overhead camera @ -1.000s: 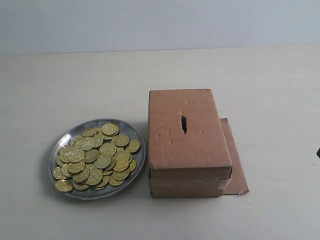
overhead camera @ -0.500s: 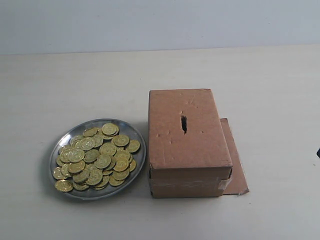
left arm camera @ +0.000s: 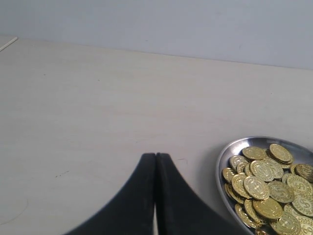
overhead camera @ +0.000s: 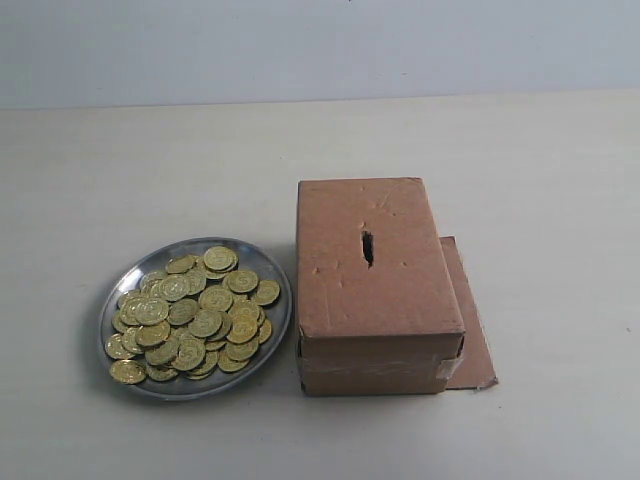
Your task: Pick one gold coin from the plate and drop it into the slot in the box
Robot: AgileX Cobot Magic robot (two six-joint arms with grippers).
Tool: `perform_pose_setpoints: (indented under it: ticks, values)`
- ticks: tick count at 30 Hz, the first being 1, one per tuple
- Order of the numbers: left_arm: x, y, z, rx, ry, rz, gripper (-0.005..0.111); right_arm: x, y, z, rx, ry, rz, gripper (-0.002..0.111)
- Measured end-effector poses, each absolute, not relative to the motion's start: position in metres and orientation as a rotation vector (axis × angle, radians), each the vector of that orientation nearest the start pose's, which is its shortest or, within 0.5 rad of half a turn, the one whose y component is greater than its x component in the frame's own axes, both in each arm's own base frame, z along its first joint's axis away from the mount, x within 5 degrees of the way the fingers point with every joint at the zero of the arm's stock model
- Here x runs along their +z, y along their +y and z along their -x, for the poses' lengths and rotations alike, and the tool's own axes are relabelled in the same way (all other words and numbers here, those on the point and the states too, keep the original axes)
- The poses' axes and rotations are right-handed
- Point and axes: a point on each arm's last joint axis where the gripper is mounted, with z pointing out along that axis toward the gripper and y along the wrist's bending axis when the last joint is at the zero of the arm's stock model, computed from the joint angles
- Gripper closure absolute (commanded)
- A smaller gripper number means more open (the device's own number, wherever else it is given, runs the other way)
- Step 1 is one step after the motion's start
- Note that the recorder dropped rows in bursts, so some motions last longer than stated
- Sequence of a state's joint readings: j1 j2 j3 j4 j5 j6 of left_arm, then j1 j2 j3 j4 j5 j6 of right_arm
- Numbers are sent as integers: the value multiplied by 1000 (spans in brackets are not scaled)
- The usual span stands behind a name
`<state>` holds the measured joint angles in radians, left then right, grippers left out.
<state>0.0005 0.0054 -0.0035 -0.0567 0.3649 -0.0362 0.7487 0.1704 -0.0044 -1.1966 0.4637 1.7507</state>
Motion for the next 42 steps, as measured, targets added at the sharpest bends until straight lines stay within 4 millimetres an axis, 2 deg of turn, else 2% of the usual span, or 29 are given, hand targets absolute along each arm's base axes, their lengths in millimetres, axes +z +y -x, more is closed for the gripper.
perform_pose_setpoints:
  ticks: [6,10,17,27,37,42]
  values:
    - [181,-2,-53,-81,1849,69,107,196,6,-68,372,1743,-87,108]
    - [181,-2,-53,-79,1849,67,107,205,2,-60,244,1604,-20,108]
    - [181,-2,-53,-79,1849,67,107,209,-2,-57,118,1545,-41,108]
    - [181,-2,-53,-79,1849,67,107,211,0,-57,112,1519,-32,108]
    - [181,-2,-53,-79,1849,67,107,216,10,-55,139,1470,116,108]
    - [181,-2,-53,-79,1849,67,107,211,5,-57,58,1515,97,108]
